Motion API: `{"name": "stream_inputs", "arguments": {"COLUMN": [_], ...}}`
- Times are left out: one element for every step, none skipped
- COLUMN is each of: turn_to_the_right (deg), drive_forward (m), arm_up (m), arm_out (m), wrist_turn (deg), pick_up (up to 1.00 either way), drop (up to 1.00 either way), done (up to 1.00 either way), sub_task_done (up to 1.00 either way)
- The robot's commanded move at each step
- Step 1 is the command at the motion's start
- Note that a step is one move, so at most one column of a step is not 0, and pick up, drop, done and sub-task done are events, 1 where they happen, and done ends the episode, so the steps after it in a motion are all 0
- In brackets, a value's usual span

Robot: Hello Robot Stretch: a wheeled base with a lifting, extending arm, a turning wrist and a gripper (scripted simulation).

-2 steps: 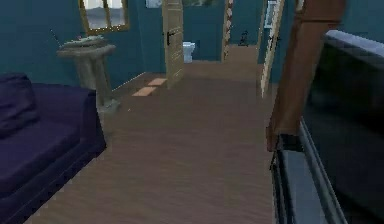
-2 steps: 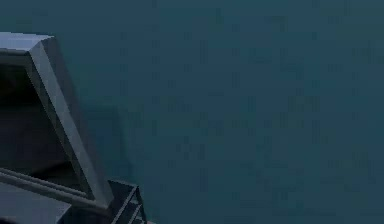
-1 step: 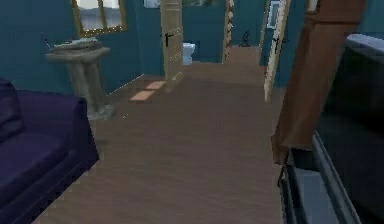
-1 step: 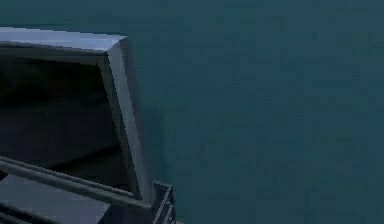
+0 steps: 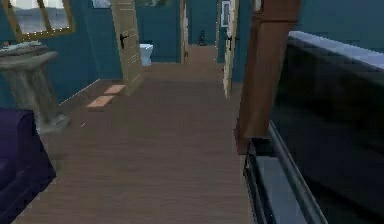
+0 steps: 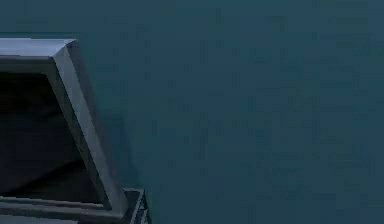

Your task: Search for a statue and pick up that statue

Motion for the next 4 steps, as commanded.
{"name": "stream_inputs", "arguments": {"turn_to_the_right": [0.0,0.0,0.0,3.0], "drive_forward": [1.0,1.0,1.0,0.0], "arm_up": [0.0,0.0,0.0,0.0], "arm_out": [0.0,0.0,0.0,0.0], "wrist_turn": [0.0,0.0,0.0,0.0], "pick_up": [0.0,0.0,0.0,0.0], "drop": [0.0,0.0,0.0,0.0], "done": [0.0,0.0,0.0,0.0], "sub_task_done": [0.0,0.0,0.0,0.0]}}
